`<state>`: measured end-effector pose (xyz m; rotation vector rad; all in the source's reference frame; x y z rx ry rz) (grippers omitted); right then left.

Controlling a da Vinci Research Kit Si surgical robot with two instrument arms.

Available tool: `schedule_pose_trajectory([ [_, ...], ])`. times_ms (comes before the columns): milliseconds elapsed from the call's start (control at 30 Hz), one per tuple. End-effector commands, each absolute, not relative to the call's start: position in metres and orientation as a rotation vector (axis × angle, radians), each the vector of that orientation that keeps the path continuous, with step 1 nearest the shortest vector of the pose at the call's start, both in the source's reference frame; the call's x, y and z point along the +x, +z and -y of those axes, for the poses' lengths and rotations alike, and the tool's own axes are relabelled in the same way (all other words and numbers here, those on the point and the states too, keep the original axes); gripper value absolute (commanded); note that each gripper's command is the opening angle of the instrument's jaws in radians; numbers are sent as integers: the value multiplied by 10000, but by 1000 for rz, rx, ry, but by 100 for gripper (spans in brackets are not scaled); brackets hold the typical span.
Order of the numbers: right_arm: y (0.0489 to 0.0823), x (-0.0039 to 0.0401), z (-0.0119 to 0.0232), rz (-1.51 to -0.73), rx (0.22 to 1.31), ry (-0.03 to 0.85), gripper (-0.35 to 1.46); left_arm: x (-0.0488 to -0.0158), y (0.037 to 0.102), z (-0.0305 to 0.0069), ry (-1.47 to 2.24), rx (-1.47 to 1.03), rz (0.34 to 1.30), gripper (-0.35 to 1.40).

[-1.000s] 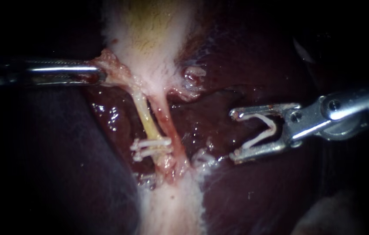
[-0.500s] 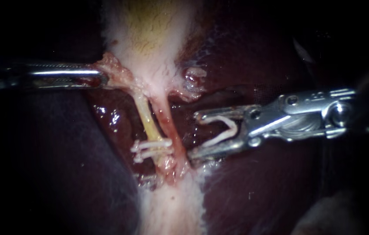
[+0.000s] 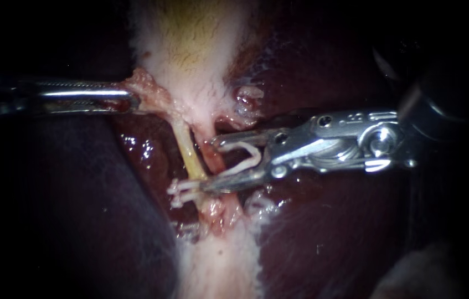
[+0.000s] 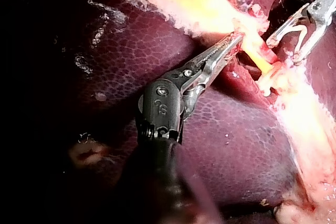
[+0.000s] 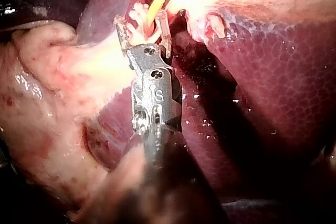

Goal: Clipping third clip left tube

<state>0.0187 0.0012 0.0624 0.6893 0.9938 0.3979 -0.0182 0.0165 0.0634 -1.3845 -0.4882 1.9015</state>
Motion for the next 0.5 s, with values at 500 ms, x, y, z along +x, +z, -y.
schedule_pose_trajectory([
  [500,666,199,-22,-982,664,416,45,-183,634,-164,1901,-1384,486,-35],
])
